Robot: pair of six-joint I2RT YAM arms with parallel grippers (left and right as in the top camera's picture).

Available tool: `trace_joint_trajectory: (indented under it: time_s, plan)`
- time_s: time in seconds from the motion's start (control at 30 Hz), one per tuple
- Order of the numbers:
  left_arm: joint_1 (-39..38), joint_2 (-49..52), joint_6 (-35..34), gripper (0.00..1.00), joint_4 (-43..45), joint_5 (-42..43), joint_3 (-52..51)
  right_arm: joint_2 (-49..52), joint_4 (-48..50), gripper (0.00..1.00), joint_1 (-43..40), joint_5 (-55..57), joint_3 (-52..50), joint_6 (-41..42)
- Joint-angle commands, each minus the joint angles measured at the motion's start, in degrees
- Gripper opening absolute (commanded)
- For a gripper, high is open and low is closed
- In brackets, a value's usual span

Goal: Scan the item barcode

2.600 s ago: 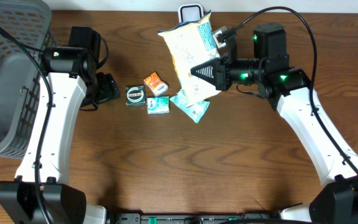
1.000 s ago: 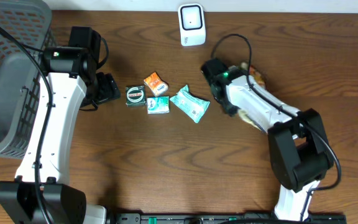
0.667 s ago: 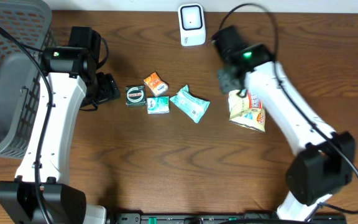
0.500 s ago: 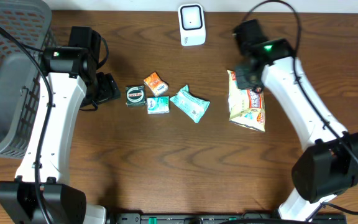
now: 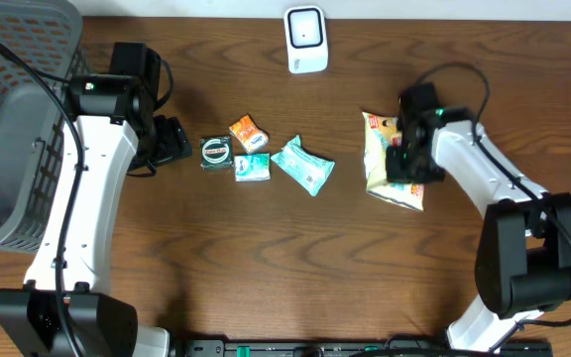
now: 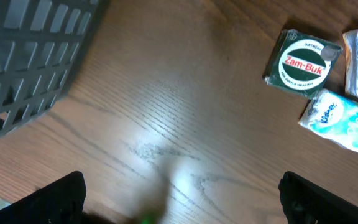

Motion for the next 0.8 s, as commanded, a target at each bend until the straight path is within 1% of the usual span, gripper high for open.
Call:
trace_joint_trajectory:
  time_s: [0.0,0.07,0.17,0.23,0.3,0.37,0.43,0.53,0.63,0.77]
  plan:
    - [0.20,0.37,-0.46,0.98,-0.24,-0.50,-0.13,0.55,-0.07,0.01,0.17,-1.01,-2.51,2.23]
    - [0.20,0.37,-0.48,0.98,-0.24,-0.50,-0.13,0.37,-1.75,0.01,0.17,-1.03,-1.88,2.23]
    - [0.20,0.37,-0.48,0.97,-0.24,-0.50,-0.13,-0.11,-7.08,0.01,0.13,-1.01,2.38,2.21]
    - [0.20,0.37,-0.48,0.98,-0.24,-0.50,-0.13,-0.42,-10.93,0.01,0.17,-0.98,6.58,2.21]
    - [0.20,0.37,-0.46,0.98,-0.24,-0.50,-0.13,-0.55,-15.30,0.01,0.17,-0.98,13.03,2.19]
    - [0.20,0.37,-0.46,0.98,-0.24,-0.50,-0.13,-0.55,-16.37,0.02,0.17,-0.94,16.96,2.12]
    - [0.20,0.37,-0.48,0.98,-0.24,-0.50,-0.13,-0.55,-15.34,0.05,0.17,-0.11,19.17,1.95]
    - [0.20,0.37,-0.46,0.97,-0.24,-0.50,-0.13,-0.39,-12.15,0.10,0.17,3.67,19.15,1.97]
    - [0.20,0.37,-0.46,0.98,-0.24,-0.50,-0.13,-0.15,-9.25,0.10,0.17,5.18,16.68,2.01]
    - [0.20,0.37,-0.48,0.98,-0.24,-0.50,-0.13,-0.04,-4.92,0.10,0.13,5.03,10.62,2.05]
